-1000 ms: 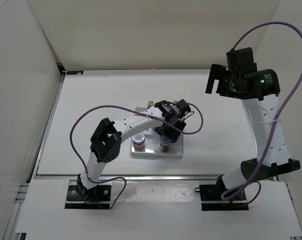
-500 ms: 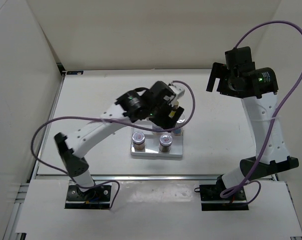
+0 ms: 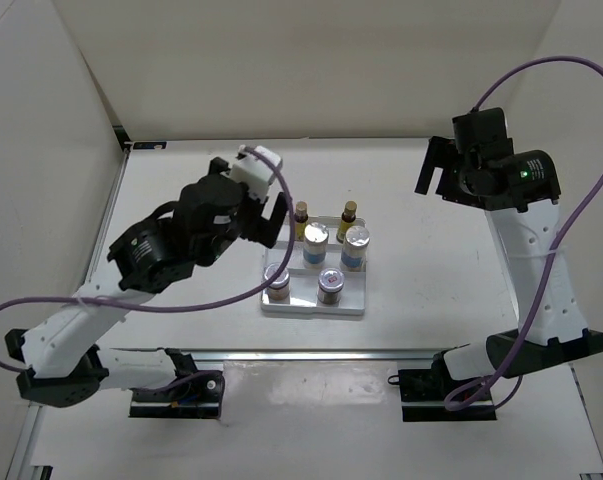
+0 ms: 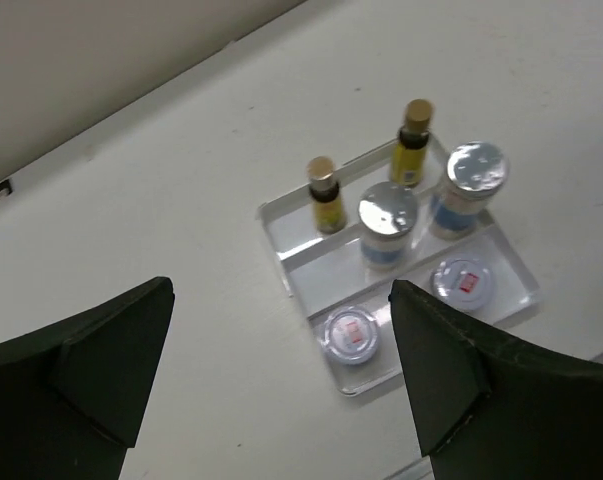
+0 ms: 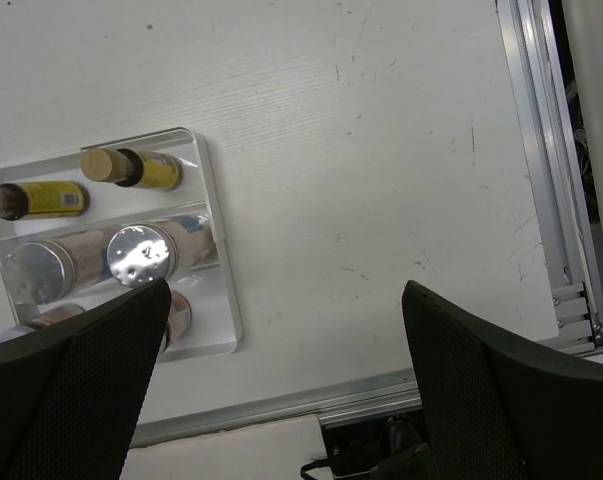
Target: Organize the condiment bottles
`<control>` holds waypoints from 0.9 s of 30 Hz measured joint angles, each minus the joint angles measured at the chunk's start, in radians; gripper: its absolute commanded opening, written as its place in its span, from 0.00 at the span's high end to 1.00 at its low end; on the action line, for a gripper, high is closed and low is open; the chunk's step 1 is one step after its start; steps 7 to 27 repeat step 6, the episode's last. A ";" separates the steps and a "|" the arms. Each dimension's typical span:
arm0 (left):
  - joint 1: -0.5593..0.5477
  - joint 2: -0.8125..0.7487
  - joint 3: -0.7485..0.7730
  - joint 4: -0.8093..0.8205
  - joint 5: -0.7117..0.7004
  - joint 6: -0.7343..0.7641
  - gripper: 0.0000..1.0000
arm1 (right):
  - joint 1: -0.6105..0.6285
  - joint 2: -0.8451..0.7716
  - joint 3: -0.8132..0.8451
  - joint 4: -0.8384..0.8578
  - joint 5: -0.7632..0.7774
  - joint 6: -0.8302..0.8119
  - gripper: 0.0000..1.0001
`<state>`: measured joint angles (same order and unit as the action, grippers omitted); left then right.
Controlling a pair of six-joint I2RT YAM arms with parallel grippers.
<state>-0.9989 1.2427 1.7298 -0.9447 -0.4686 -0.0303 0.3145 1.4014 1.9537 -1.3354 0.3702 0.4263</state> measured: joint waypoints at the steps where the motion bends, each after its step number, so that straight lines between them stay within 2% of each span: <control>1: 0.000 -0.040 -0.051 0.023 -0.040 0.008 0.00 | 0.000 0.000 0.000 0.002 0.003 0.000 0.01; 6: 0.033 -0.298 -0.355 0.222 -0.266 0.031 0.00 | 0.000 0.000 0.001 -0.002 0.024 0.000 0.01; 27: 0.033 -0.298 -0.355 0.222 -0.266 0.031 0.00 | 0.000 0.000 0.001 -0.002 0.024 0.000 0.01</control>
